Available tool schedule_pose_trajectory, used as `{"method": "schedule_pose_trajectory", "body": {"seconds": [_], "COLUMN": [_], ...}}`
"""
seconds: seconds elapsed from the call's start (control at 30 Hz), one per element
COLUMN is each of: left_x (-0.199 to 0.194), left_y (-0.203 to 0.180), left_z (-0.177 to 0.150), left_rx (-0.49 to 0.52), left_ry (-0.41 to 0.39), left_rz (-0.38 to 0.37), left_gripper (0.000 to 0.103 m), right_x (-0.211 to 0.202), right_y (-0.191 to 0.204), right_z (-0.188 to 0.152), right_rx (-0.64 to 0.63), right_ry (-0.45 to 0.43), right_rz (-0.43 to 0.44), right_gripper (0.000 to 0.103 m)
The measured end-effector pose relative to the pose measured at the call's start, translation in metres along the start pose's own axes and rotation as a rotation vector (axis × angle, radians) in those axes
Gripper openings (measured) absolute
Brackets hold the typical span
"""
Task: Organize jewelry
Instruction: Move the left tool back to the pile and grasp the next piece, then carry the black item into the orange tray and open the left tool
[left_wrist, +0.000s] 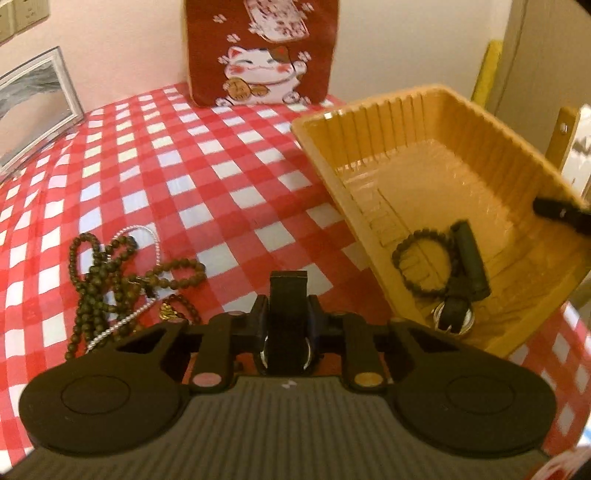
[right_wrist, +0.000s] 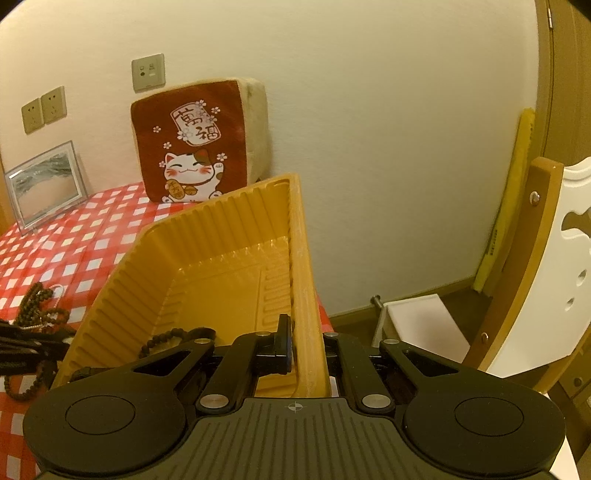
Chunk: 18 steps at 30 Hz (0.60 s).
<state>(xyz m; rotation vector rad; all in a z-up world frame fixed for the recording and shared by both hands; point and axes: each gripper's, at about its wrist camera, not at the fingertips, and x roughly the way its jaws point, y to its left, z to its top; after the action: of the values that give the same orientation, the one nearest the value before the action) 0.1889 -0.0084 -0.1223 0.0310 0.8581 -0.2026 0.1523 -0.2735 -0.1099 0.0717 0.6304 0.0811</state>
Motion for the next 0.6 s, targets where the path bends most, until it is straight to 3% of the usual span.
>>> {"method": "schedule_pose_trajectory", "body": {"seconds": [0.3, 0.43, 0.6], "left_x": [-0.047, -0.065, -0.062], "left_y": [0.003, -0.008, -0.03], "left_z": [0.024, 0.038, 0.051], "left_rx": [-0.054, -0.06, -0.059], "left_ry": [-0.106, -0.157, -0.165], "left_rz": [-0.007, -0.056, -0.137], "left_gripper": [0.019, 0.019, 0.019], "right_x": [0.002, 0.002, 0.002], "right_y": [0.0, 0.0, 0.0], "right_z": [-0.001, -0.002, -0.002], "right_rx": [-0.004, -0.003, -0.004], "right_ry": [-0.003, -0.002, -0.002], "right_rz": [0.005, 0.007, 0.01], "right_gripper": [0.005, 0.005, 0.005]}}
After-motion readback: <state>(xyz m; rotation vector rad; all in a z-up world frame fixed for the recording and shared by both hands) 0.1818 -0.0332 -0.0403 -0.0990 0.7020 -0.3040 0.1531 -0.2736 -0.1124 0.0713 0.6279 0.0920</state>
